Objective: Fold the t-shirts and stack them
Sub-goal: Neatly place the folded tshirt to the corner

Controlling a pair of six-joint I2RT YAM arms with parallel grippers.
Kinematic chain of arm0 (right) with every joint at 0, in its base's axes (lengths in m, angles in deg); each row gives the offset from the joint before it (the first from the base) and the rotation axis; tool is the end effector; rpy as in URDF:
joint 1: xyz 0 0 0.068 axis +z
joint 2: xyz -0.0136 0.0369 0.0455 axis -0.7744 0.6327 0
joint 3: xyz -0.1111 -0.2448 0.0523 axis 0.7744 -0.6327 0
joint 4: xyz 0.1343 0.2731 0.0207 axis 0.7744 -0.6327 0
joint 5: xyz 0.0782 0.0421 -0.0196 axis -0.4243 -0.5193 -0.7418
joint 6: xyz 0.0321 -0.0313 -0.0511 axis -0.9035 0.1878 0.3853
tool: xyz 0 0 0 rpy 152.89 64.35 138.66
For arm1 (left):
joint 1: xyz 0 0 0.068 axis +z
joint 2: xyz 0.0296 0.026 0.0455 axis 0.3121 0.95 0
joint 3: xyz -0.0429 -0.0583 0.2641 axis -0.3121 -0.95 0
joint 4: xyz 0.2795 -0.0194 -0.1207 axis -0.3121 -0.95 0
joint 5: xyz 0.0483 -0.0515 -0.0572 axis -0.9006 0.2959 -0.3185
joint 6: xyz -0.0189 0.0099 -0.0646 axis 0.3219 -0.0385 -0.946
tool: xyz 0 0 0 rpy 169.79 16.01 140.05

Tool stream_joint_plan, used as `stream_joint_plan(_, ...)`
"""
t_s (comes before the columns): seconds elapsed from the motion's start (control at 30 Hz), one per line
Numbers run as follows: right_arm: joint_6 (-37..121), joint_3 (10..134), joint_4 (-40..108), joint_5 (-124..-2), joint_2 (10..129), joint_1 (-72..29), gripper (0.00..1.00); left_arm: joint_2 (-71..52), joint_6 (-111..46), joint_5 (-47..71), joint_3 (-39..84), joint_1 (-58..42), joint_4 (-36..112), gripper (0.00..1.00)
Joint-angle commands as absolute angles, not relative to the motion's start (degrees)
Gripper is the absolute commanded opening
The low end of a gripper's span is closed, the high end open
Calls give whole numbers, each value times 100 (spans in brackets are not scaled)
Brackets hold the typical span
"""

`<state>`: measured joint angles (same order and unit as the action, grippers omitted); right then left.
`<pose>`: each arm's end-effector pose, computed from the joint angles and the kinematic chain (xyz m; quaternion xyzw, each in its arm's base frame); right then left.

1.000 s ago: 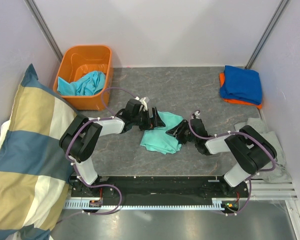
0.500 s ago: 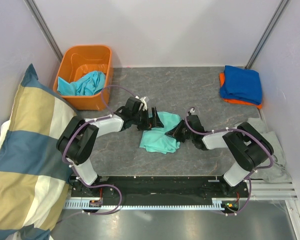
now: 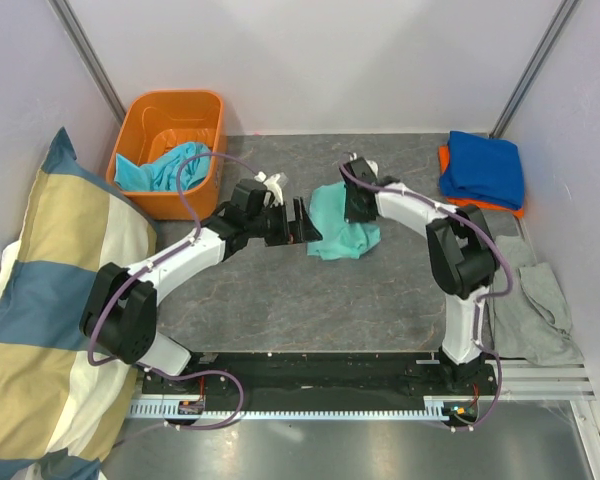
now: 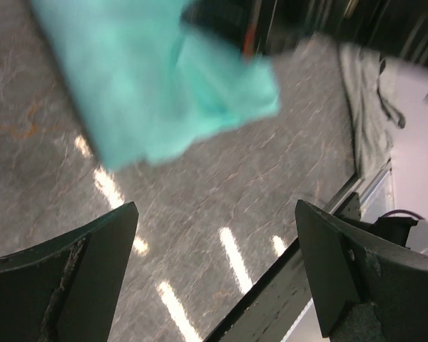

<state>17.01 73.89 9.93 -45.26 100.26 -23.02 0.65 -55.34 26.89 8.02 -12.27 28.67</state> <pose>0.4108 0.2055 0.1377 0.0572 0.9577 0.0636 0.2747 0.3223 -0.2144 0.2211 0.0622 0.8731 -0.3919 0.2833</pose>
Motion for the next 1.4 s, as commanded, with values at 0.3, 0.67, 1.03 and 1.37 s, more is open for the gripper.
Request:
stream_joint_plan(0.3,4769,11842,-1440,-248,12326,-2816,0,-337,-5353,3056,272,-1117,2579,100)
stream_joint_plan(0.67,5752,12792,-492,570,13153,-3449,0,-311,-5204,3135,271,-555,2403,100)
stream_joint_plan(1.03,6870,13039,1011,1274,13197,-3748,0,76,-5142,3320,368,-168,2403,100)
stream_joint_plan(1.37,7090,12889,1372,1335,12811,-4020,0,199,-5133,3416,509,-89,2421,100)
